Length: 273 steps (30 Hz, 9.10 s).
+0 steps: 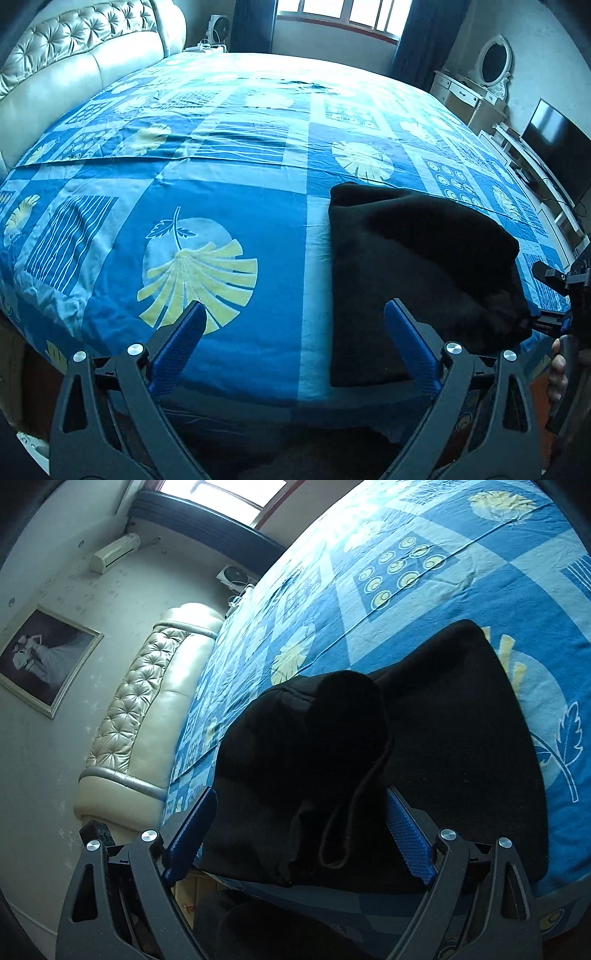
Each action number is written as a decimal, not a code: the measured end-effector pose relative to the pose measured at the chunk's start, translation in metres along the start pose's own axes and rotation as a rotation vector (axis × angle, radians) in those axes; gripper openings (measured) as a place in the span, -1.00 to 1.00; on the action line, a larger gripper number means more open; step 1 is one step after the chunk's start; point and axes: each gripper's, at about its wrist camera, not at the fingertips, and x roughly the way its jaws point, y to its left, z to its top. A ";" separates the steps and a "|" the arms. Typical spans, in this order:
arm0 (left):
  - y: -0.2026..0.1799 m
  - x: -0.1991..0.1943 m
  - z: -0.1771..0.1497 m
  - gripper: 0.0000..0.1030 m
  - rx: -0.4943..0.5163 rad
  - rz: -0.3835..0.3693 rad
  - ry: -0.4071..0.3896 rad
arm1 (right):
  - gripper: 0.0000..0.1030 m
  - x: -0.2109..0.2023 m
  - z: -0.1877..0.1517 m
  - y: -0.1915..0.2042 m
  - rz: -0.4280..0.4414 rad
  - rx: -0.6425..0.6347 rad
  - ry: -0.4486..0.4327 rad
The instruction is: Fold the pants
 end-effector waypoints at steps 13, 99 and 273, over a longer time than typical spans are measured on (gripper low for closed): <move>0.021 0.013 -0.019 0.88 -0.075 -0.066 0.068 | -0.65 0.013 -0.002 0.019 -0.086 -0.025 -0.031; -0.033 0.084 -0.020 0.96 -0.088 -0.521 0.327 | 0.54 -0.077 -0.019 -0.115 -0.024 0.252 -0.114; 0.167 0.123 0.085 0.74 -0.241 -0.427 0.161 | 0.47 0.125 0.089 -0.012 0.104 0.103 0.007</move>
